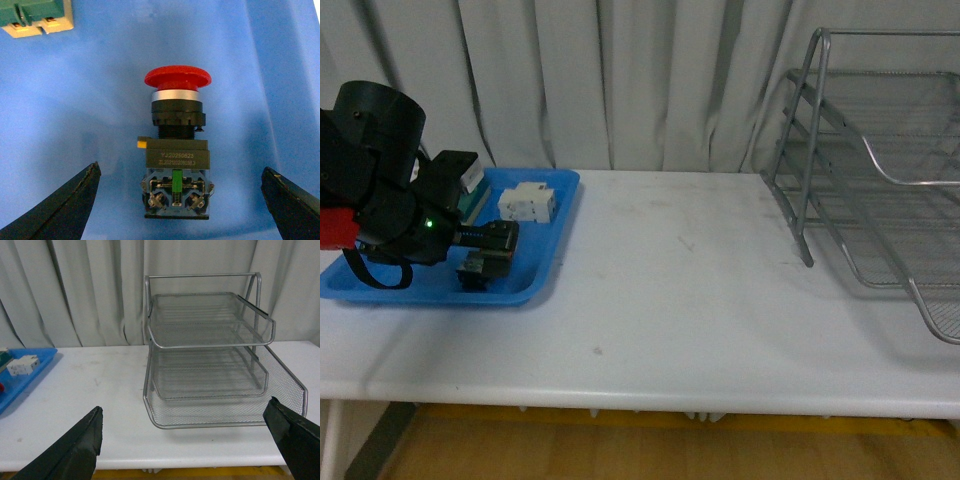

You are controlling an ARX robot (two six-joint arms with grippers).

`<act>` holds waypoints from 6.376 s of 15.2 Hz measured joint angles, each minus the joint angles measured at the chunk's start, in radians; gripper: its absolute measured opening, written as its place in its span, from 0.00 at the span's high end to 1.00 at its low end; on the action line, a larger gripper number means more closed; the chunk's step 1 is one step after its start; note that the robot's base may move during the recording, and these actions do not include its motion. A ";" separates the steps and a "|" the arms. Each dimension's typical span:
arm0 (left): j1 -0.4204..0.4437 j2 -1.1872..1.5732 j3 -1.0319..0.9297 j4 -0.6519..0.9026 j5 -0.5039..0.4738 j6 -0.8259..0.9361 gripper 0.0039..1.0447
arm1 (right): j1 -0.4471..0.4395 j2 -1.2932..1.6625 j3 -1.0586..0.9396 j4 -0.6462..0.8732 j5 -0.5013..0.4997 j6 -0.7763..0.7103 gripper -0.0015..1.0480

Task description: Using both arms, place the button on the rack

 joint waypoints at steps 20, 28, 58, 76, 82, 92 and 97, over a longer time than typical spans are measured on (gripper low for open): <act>0.042 -0.473 -0.434 0.251 -0.006 -0.016 0.66 | 0.000 0.000 0.000 0.000 0.000 0.000 0.06; 0.100 -1.267 -0.993 0.126 0.019 -0.033 0.66 | 0.000 0.000 0.000 0.000 0.000 0.000 0.06; -0.476 -0.494 -0.242 0.146 -0.055 -0.051 0.66 | 0.000 0.000 0.000 0.000 0.002 -0.001 0.06; -0.521 0.146 0.567 -0.241 -0.066 -0.060 0.04 | 0.000 0.000 0.000 0.000 0.002 -0.001 0.06; -0.481 -0.536 -0.117 0.121 -0.121 -0.052 0.06 | 0.000 0.000 0.000 0.000 0.002 -0.001 0.06; -0.105 -1.452 -1.033 0.460 -0.217 -0.081 0.69 | 0.000 0.000 0.000 0.000 0.002 -0.001 0.06; -0.046 -1.580 -1.183 0.482 -0.158 -0.084 0.99 | 0.000 0.000 0.000 0.000 0.002 -0.001 0.06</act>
